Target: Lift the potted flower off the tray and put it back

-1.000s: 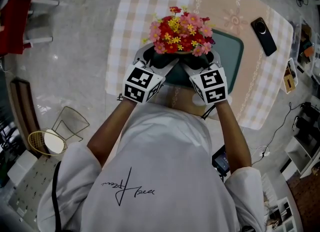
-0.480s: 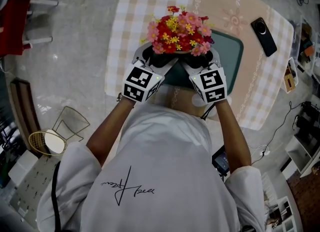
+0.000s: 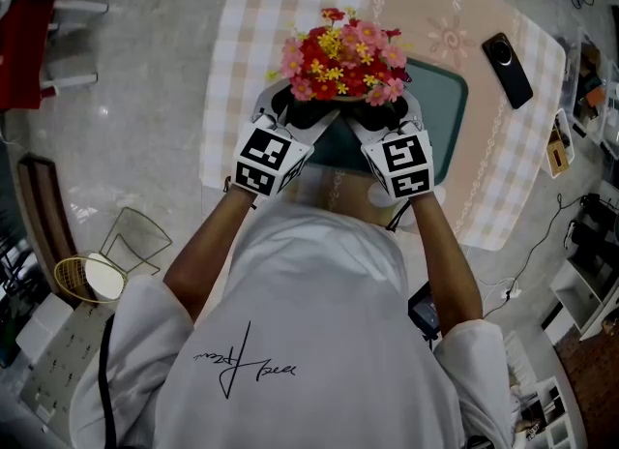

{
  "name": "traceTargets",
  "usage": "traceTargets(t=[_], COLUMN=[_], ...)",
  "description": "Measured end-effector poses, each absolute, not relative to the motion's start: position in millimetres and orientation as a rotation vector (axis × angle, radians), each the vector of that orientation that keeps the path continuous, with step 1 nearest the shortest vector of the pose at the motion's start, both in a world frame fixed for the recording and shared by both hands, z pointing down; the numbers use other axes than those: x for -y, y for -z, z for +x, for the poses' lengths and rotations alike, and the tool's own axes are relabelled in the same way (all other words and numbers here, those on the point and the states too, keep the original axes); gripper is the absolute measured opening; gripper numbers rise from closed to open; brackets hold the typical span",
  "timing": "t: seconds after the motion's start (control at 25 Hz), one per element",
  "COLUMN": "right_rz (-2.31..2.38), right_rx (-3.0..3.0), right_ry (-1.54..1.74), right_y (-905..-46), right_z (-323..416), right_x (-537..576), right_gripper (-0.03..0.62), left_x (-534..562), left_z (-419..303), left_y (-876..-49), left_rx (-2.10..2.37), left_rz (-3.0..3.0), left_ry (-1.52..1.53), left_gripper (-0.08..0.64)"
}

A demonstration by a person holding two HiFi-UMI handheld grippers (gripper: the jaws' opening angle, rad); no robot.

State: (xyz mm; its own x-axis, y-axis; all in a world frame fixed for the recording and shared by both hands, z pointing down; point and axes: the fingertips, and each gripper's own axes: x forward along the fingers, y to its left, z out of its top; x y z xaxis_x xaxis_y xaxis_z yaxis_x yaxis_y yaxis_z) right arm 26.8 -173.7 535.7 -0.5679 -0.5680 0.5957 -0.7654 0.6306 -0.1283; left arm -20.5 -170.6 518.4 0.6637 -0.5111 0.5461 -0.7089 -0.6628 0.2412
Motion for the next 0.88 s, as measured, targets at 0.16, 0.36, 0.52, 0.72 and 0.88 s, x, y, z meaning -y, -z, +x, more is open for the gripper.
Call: traceTargets(t=[0.16, 0.36, 0.52, 0.72, 0.88], right_rz=[1.049, 1.053, 1.052, 1.065, 1.069], right_rx=[2.335, 2.327, 2.319, 2.32, 2.326], right_ry=[-0.515, -0.517, -0.51, -0.506, -0.508], right_y=[-535.5, -535.2, -533.9, -528.8, -523.5], right_z=[26.2, 26.8, 26.8, 26.2, 24.9], right_x=[173.6, 171.4, 168.6, 167.5, 166.5], right_gripper=[0.36, 0.36, 0.36, 0.359, 0.36], left_x=[170.6, 169.0, 165.7, 165.3, 164.4], left_z=[-21.2, -20.3, -20.6, -21.6, -24.0], left_y=[-518.4, -518.3, -517.4, -511.8, -506.1], left_rx=[0.948, 0.941, 0.934, 0.935, 0.937], left_rz=[2.443, 2.44, 2.443, 2.463, 2.463], left_ry=[-0.616, -0.631, -0.64, -0.631, -0.621], left_gripper=[0.293, 0.293, 0.293, 0.293, 0.291])
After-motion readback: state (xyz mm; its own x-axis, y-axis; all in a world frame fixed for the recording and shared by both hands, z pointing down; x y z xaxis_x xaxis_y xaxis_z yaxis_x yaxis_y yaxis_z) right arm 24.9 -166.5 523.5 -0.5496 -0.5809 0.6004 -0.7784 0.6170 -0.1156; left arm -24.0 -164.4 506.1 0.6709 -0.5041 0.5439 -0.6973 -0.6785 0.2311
